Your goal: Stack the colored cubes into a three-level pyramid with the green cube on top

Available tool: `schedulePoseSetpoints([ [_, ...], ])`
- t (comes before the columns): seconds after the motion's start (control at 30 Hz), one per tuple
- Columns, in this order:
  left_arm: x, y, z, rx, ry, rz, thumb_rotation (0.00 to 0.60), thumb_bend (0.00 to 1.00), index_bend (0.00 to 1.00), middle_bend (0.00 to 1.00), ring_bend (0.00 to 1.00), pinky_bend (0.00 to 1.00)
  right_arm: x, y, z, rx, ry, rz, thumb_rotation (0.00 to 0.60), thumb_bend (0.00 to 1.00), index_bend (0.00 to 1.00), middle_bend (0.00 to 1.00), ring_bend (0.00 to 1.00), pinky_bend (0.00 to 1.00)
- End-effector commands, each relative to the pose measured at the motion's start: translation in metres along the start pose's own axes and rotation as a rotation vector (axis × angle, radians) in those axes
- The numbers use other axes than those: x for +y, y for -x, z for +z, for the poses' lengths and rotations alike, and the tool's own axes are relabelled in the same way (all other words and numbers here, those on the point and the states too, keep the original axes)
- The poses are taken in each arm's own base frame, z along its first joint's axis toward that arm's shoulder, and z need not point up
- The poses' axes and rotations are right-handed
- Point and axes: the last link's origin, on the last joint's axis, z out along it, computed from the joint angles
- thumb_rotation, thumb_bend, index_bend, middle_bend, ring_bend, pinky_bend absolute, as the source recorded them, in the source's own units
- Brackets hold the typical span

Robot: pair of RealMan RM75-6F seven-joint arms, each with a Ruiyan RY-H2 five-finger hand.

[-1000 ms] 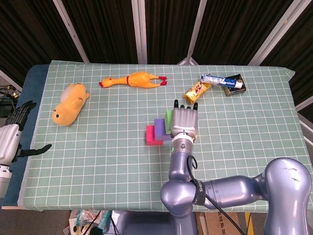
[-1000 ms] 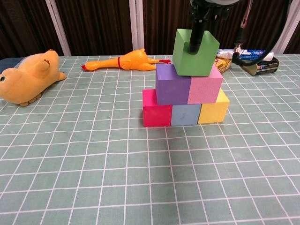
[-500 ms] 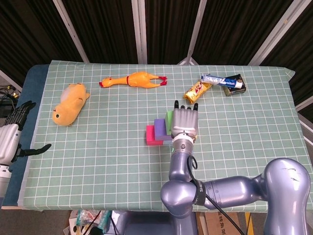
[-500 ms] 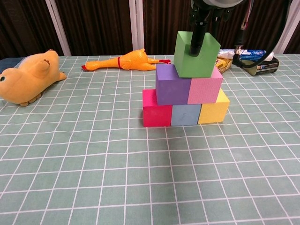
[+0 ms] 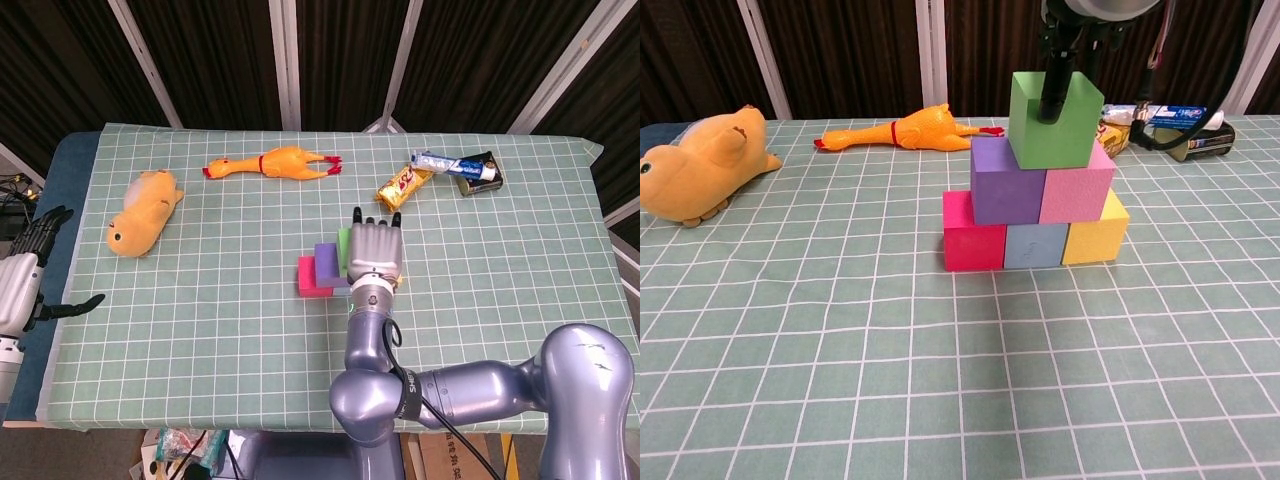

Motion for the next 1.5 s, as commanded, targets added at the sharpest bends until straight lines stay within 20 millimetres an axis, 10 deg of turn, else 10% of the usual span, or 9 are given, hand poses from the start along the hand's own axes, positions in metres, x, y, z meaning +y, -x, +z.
schedulePoseSetpoints([
  [0.03, -0.0002, 0.0, 0.0, -0.001, -0.002, -0.001, 0.6, 0.09, 0.0, 0.0, 0.0, 0.05, -0.0003, 0.0008, -0.0003, -0.001, -0.004, -0.003, 0.6, 0.4, 0.0, 0.36, 0.21, 0.0],
  [1.5, -0.0005, -0.0008, 0.0, -0.003, -0.001, -0.002, 0.6, 0.09, 0.0, 0.0, 0.0, 0.05, 0.0029, 0.0025, -0.0092, 0.003, -0.062, 0.012, 0.6, 0.4, 0.0, 0.09, 0.05, 0.0],
])
